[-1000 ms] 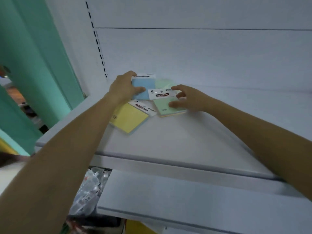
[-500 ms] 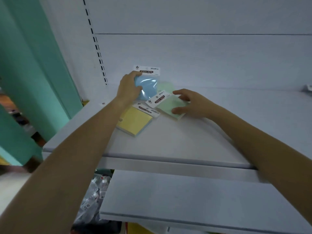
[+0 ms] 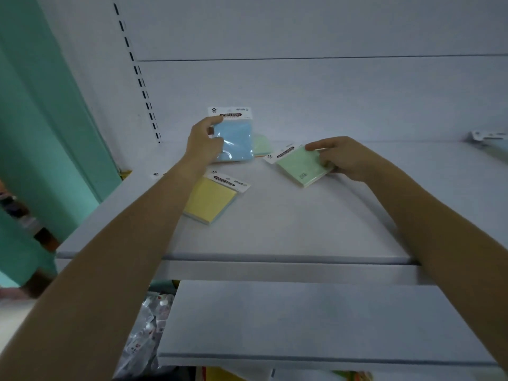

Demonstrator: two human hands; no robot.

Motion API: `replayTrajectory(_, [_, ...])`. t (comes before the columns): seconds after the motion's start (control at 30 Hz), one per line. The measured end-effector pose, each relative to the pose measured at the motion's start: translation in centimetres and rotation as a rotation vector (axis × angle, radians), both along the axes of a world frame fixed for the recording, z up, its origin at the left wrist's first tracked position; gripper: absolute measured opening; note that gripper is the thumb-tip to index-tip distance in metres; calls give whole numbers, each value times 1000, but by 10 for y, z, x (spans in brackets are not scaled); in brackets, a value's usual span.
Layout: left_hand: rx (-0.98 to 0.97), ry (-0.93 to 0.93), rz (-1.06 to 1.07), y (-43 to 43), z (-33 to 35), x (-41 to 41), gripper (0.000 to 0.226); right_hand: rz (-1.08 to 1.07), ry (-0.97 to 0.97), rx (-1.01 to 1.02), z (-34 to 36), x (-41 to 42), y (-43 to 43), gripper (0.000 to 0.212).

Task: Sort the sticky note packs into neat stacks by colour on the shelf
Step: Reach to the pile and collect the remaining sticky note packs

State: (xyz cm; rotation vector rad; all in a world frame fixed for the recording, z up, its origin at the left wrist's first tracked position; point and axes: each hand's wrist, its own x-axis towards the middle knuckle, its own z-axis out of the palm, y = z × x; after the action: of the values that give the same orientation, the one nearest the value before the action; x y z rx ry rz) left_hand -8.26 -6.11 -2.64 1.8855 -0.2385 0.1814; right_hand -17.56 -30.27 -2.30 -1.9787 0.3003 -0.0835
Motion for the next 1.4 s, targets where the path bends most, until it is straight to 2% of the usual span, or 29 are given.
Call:
replayTrajectory(0.2, [-49, 34, -91, -40, 11, 1, 47, -115, -63, 114, 11, -18, -40, 46])
replayTrajectory(0.4, [-91, 66, -210, -120, 24, -15, 46, -265, -176, 249, 15, -62, -108, 47])
replayTrajectory(0.63, [-166, 124, -361, -247, 25, -65, 47, -393, -214, 206, 17, -129, -216, 48])
replayTrajectory(0.93, [-280, 205, -411, -401, 12, -139, 38, -436, -209, 216, 3, -212, -335, 49])
replayTrajectory(1.13, [-301, 206, -430, -468, 14, -154, 37, -489, -228, 239, 0, -237, -391, 49])
replayTrajectory(1.4, [-256, 200, -446, -524, 13, -133, 37, -483, -256, 214, 0, -229, -438, 50])
